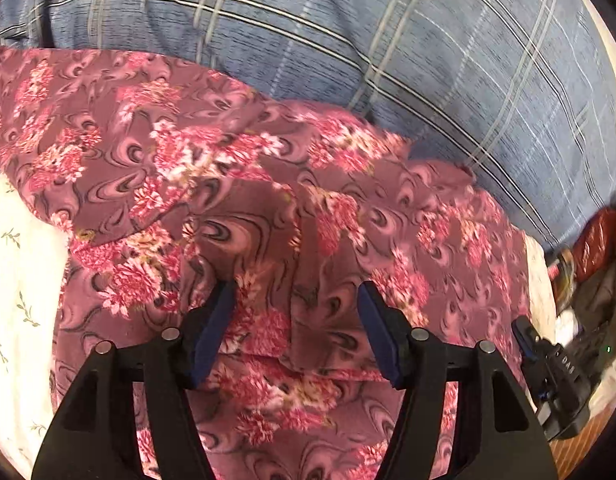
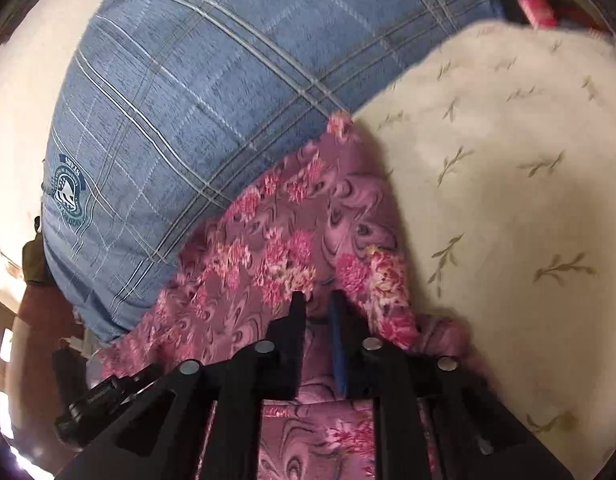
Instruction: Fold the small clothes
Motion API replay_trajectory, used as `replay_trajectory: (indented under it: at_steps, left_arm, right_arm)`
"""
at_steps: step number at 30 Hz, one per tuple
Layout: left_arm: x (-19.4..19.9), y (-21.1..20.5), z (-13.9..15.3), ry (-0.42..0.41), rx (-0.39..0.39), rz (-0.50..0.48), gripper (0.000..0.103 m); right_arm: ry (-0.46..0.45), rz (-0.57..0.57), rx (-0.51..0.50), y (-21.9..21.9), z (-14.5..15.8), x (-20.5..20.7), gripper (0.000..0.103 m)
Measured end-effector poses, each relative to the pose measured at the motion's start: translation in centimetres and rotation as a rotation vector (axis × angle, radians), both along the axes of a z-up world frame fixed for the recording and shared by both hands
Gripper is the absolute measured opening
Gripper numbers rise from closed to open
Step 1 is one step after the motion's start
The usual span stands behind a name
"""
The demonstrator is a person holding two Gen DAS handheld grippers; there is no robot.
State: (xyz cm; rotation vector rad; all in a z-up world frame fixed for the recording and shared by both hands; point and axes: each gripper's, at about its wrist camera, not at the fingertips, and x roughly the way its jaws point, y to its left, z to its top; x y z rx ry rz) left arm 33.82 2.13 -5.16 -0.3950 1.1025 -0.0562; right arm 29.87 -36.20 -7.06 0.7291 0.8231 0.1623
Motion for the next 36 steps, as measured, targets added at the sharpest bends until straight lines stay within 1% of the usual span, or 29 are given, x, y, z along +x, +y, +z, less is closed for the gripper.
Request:
replay_trajectory:
  at_steps: [1, 3, 4, 5, 7, 8, 9, 10, 12, 14, 17, 20, 21, 24, 25, 26, 28, 29, 30, 31, 32, 34, 36]
  left_arm:
    - [0.1, 0.3, 0.1, -0.001, -0.018, -0.005, 0.063]
    - [0.1, 2.0, 0.7, 0.015, -0.087, 0.001, 0.063]
    - [0.0, 3.3, 1.1, 0.015, -0.118, 0.012, 0.063]
    - [-0.1, 4.6, 1.7, 0.007, -0.124, 0.034, 0.063]
    - [-0.2, 7.5, 3.1, -0.024, -0.103, 0.078, 0.063]
    - [-0.3, 9.7, 3.9, -0.037, -0.081, 0.106, 0.063]
    - [-0.2, 11.6, 4.4, -0.041, -0.063, 0.133, 0.064]
    - [0.0, 13.6, 4.7, -0.039, -0.044, 0.163, 0.065]
    - [0.2, 19.5, 5.2, -0.034, -0.011, 0.265, 0.065]
    - [0.2, 25.3, 5.3, -0.018, -0.007, 0.377, 0.065]
    - [-0.5, 33.2, 5.0, 0.001, -0.046, 0.538, 0.065]
    - [-0.8, 38.2, 4.4, -0.004, -0.099, 0.636, 0.066]
    - [-0.5, 39.4, 4.2, 0.005, -0.104, 0.65, 0.066]
    - [0.6, 41.5, 3.3, 0.034, -0.081, 0.683, 0.066]
    - [1.1, 41.8, 3.0, 0.041, -0.075, 0.684, 0.065]
    - [1.5, 41.2, 2.7, 0.033, -0.083, 0.68, 0.065]
    - [2.1, 41.2, 2.7, 0.014, -0.099, 0.678, 0.065]
    - [2.5, 41.1, 2.5, 0.014, -0.104, 0.673, 0.063]
    - [2.9, 41.0, 2.4, 0.018, -0.109, 0.664, 0.053]
    - [3.1, 41.1, 2.1, 0.026, -0.11, 0.655, 0.016]
    - [3.5, 40.4, 1.6, 0.042, -0.119, 0.638, 0.003]
    - [3.2, 40.6, 1.6, 0.033, -0.127, 0.651, 0.002]
    - [2.5, 40.3, 2.2, 0.002, -0.123, 0.649, 0.002]
  right_arm:
    - [-0.018, 0.0, 0.012, 0.3, 0.6, -0.2, 0.02]
    - [-0.065, 0.038, 0.005, 1.4, 1.8, -0.2, 0.026]
    - [-0.087, 0.066, -0.009, 2.1, 2.3, -0.1, 0.033]
    - [-0.097, 0.091, -0.021, 2.8, 2.5, 0.1, 0.038]
    - [-0.08, 0.113, -0.038, 3.6, 1.9, 0.8, 0.04]
    - [-0.05, 0.123, -0.046, 3.8, 1.0, 1.2, 0.042]
    - [-0.043, 0.128, -0.076, 4.1, 0.0, 1.2, 0.039]
    - [-0.11, 0.119, -0.113, 4.3, 0.1, 0.4, 0.035]
    - [-0.106, 0.127, -0.14, 4.8, 0.4, 0.1, 0.037]
    - [-0.107, 0.137, -0.163, 5.1, 0.5, 0.2, 0.041]
    - [-0.115, 0.138, -0.168, 5.1, 0.4, 0.0, 0.043]
    - [-0.121, 0.139, -0.168, 5.3, 0.3, 0.1, 0.044]
    - [-0.123, 0.141, -0.166, 5.3, 0.3, 0.0, 0.044]
    - [-0.126, 0.142, -0.164, 5.3, 0.4, 0.0, 0.045]
    - [-0.128, 0.143, -0.162, 5.3, 0.4, 0.0, 0.046]
    - [-0.128, 0.141, -0.162, 5.2, 0.4, 0.1, 0.046]
    - [-0.129, 0.141, -0.16, 5.2, 0.5, 0.1, 0.046]
    - [-0.13, 0.141, -0.158, 5.2, 0.5, 0.0, 0.046]
    - [-0.131, 0.142, -0.157, 5.2, 0.5, 0.0, 0.046]
    - [-0.132, 0.141, -0.155, 5.2, 0.5, 0.0, 0.046]
    - [-0.133, 0.14, -0.153, 5.2, 0.5, 0.0, 0.046]
    - [-0.134, 0.14, -0.151, 5.1, 0.5, -0.1, 0.046]
    - [-0.136, 0.14, -0.149, 5.1, 0.6, -0.1, 0.046]
